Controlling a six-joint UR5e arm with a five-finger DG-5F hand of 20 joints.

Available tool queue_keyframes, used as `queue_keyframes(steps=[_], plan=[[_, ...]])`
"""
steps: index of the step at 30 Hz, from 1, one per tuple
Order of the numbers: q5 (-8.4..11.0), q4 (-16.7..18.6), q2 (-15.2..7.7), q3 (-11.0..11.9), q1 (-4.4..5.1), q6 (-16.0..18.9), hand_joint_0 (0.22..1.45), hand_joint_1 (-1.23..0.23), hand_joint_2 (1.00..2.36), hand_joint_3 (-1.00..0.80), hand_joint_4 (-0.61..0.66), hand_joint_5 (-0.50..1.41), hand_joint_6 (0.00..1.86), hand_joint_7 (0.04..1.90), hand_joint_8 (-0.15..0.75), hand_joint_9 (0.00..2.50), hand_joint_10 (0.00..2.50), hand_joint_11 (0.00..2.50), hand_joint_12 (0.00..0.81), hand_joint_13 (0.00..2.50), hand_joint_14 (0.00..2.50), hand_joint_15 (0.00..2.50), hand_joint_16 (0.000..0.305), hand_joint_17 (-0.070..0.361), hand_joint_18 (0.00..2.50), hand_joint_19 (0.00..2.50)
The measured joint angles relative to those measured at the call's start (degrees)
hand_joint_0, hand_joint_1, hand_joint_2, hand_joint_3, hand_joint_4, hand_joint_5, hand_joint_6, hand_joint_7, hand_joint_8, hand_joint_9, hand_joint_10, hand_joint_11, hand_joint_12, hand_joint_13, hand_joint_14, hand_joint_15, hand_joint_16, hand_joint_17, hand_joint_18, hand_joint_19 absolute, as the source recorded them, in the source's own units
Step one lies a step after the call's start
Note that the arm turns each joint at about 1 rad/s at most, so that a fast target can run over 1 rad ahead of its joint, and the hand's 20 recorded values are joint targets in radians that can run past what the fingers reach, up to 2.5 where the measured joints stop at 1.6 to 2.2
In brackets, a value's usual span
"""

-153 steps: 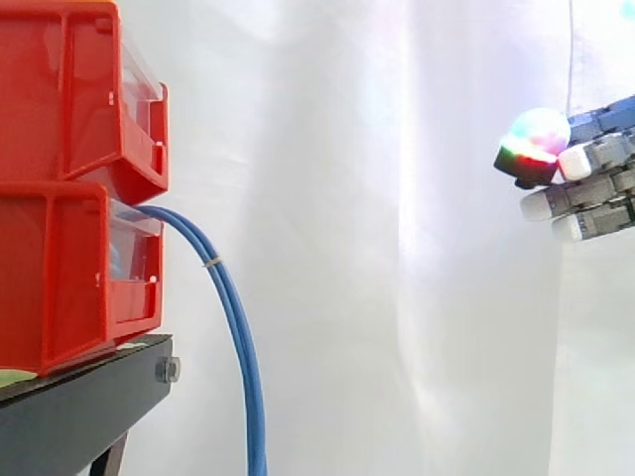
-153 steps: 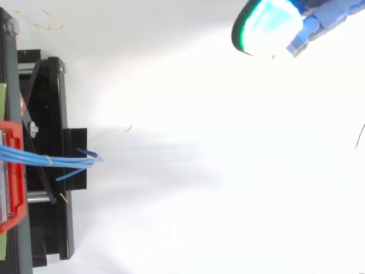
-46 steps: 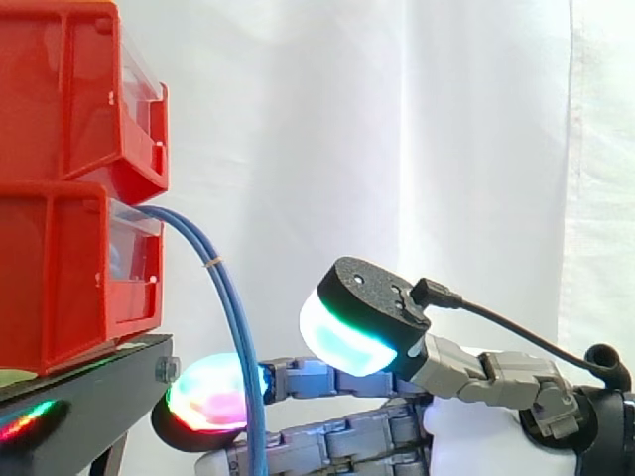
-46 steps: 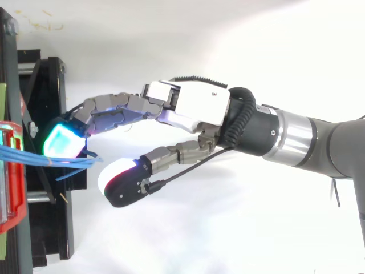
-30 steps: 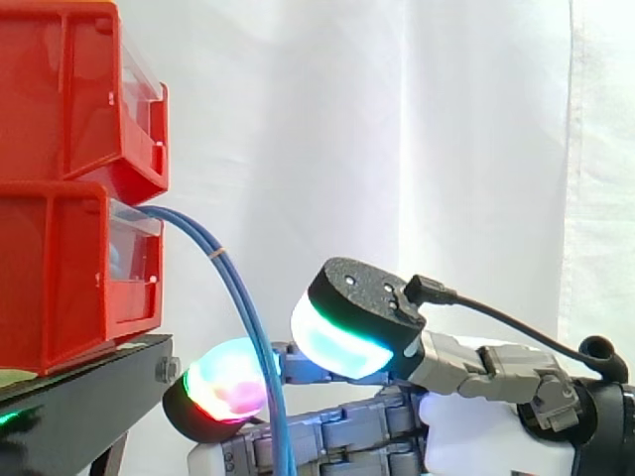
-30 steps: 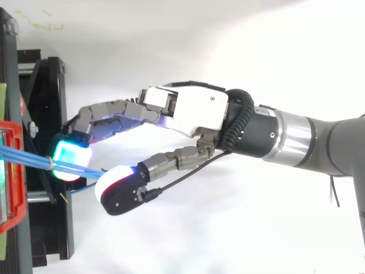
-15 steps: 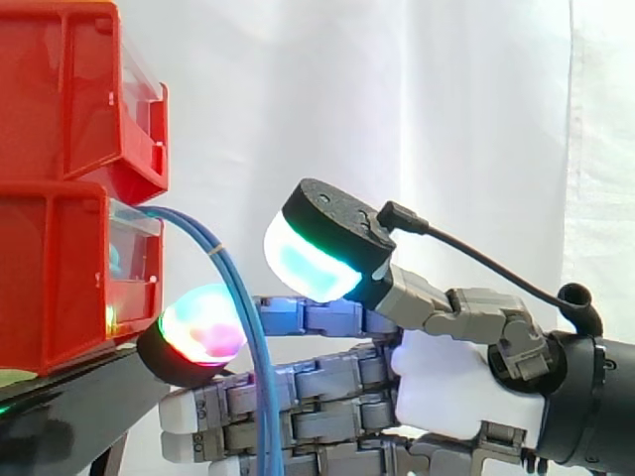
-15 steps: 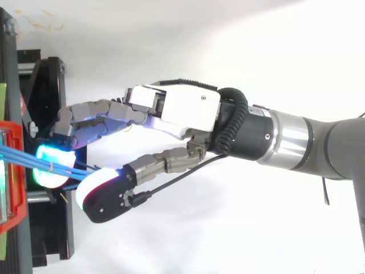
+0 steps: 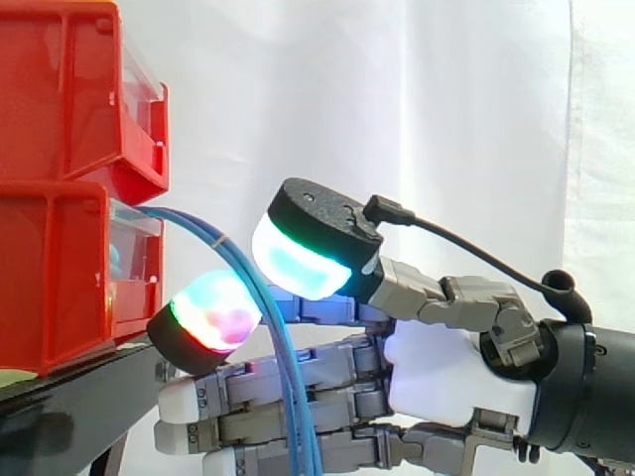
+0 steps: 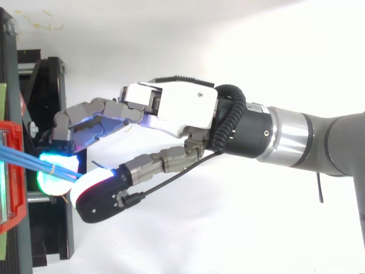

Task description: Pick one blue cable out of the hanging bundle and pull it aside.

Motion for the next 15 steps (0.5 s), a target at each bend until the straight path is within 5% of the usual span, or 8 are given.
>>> queue_keyframes(steps=[5, 10, 15], plan=[[-0.25, -0.44, 0.01, 0.44, -0.02, 0.37, 0.63, -0.87, 1.02, -0.26, -0.01, -0.16, 0.90, 0.92, 0.264, 0.62, 0.01, 0.28, 0.350, 0.45, 0.01, 0.22, 0.049, 0.109, 0.41, 0.34], [-0.53, -1.66, 0.18, 1.23, -0.07, 0.49, 0.73, -0.91, 1.00, -0.50, -0.02, -0.19, 0.93, 0.79, 0.254, 0.63, 0.01, 0.32, 0.346, 0.50, 0.01, 0.21, 0.048, 0.107, 0.50, 0.31], [-1.34, -5.31, 0.34, 2.69, -0.18, 0.72, 0.61, -0.89, 1.00, -0.50, 0.06, -0.19, 0.92, 0.76, 0.259, 0.68, 0.01, 0.37, 0.353, 0.53, 0.01, 0.24, 0.048, 0.107, 0.52, 0.35]])
